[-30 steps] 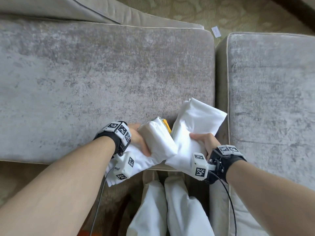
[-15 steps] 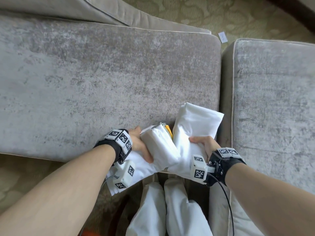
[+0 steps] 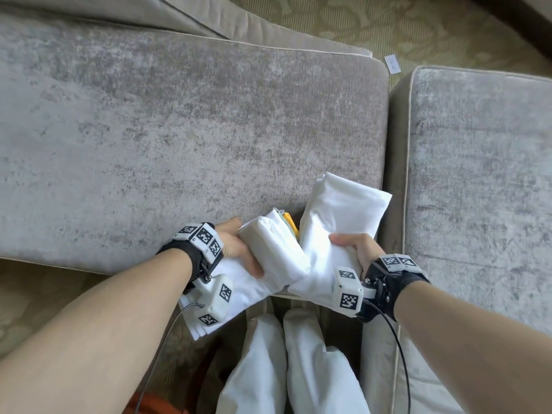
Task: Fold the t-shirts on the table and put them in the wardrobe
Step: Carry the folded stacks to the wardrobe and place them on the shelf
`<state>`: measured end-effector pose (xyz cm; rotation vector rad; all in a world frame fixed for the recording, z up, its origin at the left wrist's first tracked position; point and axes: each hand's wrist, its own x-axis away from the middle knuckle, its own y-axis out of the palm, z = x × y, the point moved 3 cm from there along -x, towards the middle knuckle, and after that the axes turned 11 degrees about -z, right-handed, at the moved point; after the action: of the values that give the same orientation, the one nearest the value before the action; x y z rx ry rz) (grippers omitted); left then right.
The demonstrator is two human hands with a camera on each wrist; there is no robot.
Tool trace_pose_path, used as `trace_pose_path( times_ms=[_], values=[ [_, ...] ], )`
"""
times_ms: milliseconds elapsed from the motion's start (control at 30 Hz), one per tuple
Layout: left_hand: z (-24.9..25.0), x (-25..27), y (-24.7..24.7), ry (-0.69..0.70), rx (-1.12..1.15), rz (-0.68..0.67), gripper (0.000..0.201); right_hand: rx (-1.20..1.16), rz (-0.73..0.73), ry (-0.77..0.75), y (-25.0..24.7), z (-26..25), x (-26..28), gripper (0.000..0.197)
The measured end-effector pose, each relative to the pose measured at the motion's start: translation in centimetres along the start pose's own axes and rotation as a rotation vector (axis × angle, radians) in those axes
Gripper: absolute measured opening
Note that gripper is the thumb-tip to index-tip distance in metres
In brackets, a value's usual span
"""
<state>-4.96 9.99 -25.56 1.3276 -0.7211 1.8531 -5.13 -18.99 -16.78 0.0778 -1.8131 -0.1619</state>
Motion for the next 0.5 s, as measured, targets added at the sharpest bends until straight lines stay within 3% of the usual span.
trace_pose_path(
  times_ms=[133, 267, 367, 500],
  values=[
    [0.3, 4.1, 0.5, 0.08, 0.283, 0.052, 0.087, -0.061, -0.051, -0.062, 0.8, -0.9, 1.1, 0.046],
    [0.9, 9.4, -1.1, 0.105, 0.517, 0.25, 0.089, -0.056, -0.091, -0.145, 3.1, -3.2, 3.4, 0.038],
    [-0.1, 12.7, -2.1, 0.095, 0.81, 0.345, 0.071, 0.002, -0.143, -0.187, 5.8, -5.1, 5.8, 0.024],
    [-0.5, 18.0, -3.0, 0.225, 1.045, 0.404, 0.066, 0.083, -0.184, -0.209, 10.0, -7.5, 9.8, 0.029]
  ],
)
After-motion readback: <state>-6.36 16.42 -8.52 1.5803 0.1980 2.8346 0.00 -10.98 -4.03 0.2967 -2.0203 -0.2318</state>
